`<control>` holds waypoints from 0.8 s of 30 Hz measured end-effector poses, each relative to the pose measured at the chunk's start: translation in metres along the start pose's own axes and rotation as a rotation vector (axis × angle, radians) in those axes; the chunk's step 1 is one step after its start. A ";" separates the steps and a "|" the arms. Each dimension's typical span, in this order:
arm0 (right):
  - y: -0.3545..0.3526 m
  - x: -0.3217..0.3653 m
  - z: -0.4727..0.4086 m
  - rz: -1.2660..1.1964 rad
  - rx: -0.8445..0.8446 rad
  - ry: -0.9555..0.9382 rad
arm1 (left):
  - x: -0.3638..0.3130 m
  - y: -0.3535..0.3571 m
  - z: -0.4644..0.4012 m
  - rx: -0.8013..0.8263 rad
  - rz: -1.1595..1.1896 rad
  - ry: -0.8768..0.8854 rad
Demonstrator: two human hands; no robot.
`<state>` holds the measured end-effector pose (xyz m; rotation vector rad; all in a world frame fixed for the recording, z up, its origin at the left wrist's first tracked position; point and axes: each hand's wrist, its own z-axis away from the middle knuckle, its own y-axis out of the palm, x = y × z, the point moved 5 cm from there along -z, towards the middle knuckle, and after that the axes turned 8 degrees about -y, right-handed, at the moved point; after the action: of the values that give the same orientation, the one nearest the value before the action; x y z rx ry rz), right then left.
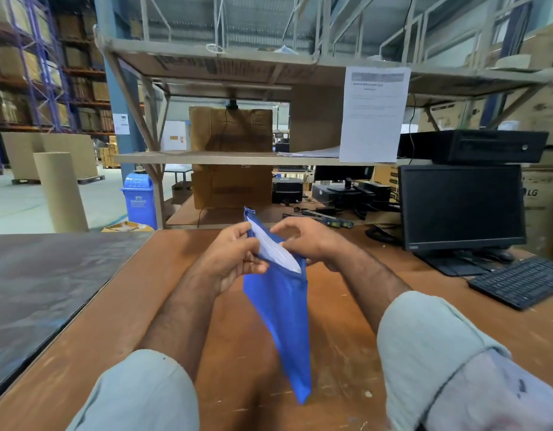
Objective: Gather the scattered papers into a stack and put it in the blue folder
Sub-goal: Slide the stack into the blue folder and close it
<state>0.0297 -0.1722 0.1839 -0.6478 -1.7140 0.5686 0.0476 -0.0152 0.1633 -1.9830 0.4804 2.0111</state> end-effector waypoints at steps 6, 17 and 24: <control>0.009 -0.014 -0.005 -0.414 -0.185 -0.118 | -0.031 0.018 -0.027 -0.069 -0.332 0.062; 0.107 -0.204 0.023 -0.307 -0.025 0.322 | 0.144 0.003 -0.071 -0.279 -0.966 -0.039; 0.092 -0.174 0.052 0.014 0.075 0.364 | 0.179 -0.014 -0.055 -0.240 -1.262 -0.080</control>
<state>0.0231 -0.2258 -0.0128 -0.6653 -1.3423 0.4888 0.0996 -0.0321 -0.0162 -1.5727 -0.8738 1.2844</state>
